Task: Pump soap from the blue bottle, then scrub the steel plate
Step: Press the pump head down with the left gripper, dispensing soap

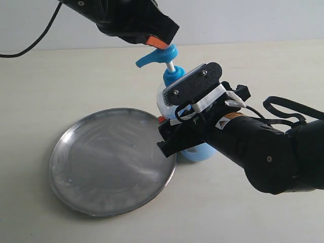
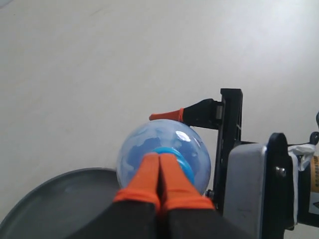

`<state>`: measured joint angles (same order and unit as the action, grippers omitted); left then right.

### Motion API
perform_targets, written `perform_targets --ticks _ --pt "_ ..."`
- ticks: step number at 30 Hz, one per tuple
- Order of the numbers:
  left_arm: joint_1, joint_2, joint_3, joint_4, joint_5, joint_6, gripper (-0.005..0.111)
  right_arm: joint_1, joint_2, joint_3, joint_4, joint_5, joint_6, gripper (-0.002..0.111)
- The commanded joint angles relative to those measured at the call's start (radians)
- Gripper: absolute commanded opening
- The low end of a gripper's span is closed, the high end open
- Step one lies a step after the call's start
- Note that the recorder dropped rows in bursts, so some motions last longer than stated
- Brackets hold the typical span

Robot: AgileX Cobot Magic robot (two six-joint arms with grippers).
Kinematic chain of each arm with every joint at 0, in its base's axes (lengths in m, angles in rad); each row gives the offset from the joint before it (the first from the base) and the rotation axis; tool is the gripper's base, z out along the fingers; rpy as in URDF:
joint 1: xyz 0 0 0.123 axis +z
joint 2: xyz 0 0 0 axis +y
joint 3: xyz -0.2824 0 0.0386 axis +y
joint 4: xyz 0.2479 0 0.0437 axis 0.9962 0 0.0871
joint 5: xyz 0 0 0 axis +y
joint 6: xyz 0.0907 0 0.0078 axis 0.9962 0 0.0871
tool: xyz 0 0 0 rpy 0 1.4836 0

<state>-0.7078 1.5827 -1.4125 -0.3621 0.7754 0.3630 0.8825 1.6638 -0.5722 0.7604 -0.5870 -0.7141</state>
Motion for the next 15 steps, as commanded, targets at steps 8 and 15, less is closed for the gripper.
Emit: perform_targets --ticks 8,15 --pt "-0.003 0.012 -0.009 -0.013 0.072 -0.002 0.000 0.002 0.000 -0.005 -0.013 0.014 -0.007 0.000" --pt "-0.003 0.024 -0.009 -0.013 0.082 -0.011 0.000 0.002 0.000 -0.005 -0.040 0.014 -0.007 0.000"
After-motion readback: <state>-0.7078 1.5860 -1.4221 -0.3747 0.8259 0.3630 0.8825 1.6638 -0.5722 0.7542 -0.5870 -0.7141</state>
